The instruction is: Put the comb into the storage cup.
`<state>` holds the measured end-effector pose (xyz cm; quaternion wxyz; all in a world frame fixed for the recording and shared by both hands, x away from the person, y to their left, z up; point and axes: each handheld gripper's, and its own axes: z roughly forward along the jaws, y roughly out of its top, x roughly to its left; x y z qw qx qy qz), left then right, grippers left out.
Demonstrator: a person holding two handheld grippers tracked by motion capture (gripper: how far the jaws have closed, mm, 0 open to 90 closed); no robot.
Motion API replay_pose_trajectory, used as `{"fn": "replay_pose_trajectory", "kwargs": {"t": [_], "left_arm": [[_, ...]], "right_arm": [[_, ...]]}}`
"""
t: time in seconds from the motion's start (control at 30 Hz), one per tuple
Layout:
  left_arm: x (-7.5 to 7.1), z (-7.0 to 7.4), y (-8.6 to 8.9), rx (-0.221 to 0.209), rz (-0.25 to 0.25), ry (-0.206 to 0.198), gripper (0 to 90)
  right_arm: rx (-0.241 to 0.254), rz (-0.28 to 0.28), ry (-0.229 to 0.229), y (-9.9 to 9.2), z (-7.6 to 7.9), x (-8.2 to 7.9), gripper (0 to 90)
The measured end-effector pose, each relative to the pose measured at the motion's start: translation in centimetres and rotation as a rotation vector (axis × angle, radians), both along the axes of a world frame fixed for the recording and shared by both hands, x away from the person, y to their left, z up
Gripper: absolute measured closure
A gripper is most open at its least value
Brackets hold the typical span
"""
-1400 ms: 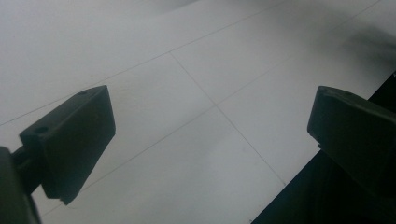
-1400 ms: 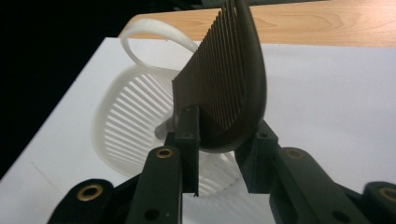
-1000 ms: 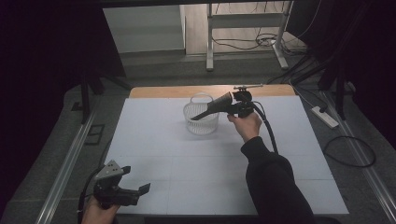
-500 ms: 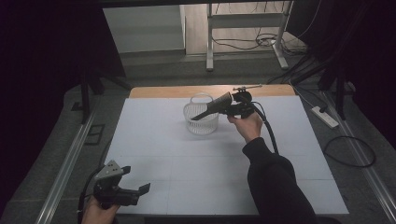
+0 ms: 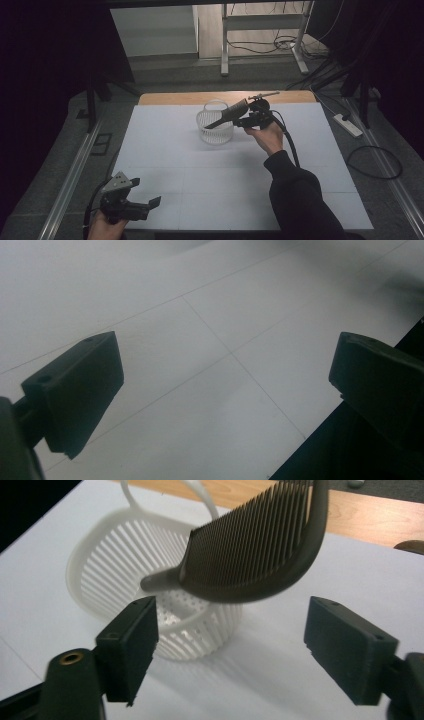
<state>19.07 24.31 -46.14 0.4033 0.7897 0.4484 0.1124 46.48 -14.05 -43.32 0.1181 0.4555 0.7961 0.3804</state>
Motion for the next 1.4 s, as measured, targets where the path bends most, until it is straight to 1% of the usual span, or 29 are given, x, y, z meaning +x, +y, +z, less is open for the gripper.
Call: {"fn": "replay_pose_trajectory", "kwargs": {"t": [0.07,0.1,0.23,0.33,0.4,0.53,0.57,0.67,0.8,0.87,0.97,1.17,1.4], "left_arm": [[0.0,0.0,0.0,0.0,0.0,0.0,1.9],[0.0,0.0,0.0,0.0,0.0,0.0,1.9],[0.0,0.0,0.0,0.0,0.0,0.0,1.9],[0.0,0.0,0.0,-0.002,0.001,0.001,1.8],[0.0,0.0,0.0,-0.003,0.002,0.001,1.9],[0.0,0.0,0.0,-0.004,0.002,0.0,1.8],[0.0,0.0,0.0,-0.004,0.002,0.0,1.8],[0.0,0.0,0.0,-0.003,0.001,0.0,1.8],[0.0,0.0,0.0,-0.003,0.001,-0.001,1.8],[0.0,0.0,0.0,-0.003,0.0,-0.001,1.7],[0.0,0.0,0.0,-0.003,0.0,-0.002,1.7],[0.0,0.0,0.0,-0.004,-0.001,-0.003,1.7],[0.0,0.0,0.0,-0.005,-0.001,-0.003,1.7]], "right_arm": [[-0.021,0.009,0.002,0.0,-0.1,-0.2,16.3],[-0.027,0.012,0.001,0.0,-0.2,-0.3,15.9],[-0.014,0.033,0.002,-0.2,-0.5,-0.7,14.7],[-0.005,0.046,0.002,-0.3,-0.6,-0.9,10.6],[-0.006,0.049,-0.002,-0.4,-0.7,-1.1,9.3],[-0.007,0.055,0.007,-0.6,-0.8,-1.3,6.3],[-0.008,0.065,0.006,-0.6,-0.9,-1.4,5.5],[-0.017,0.076,0.007,-0.7,-1.0,-1.6,4.4],[-0.011,0.092,0.008,-0.9,-1.0,-1.9,3.4],[-0.015,0.102,0.008,-0.8,-1.0,-2.1,2.3],[-0.019,0.119,-0.003,-0.8,-1.0,-2.3,1.8],[-0.02,0.141,-0.007,-0.8,-0.9,-2.8,1.4],[-0.032,0.15,-0.018,-1.1,-0.7,-3.3,0.3]]}}
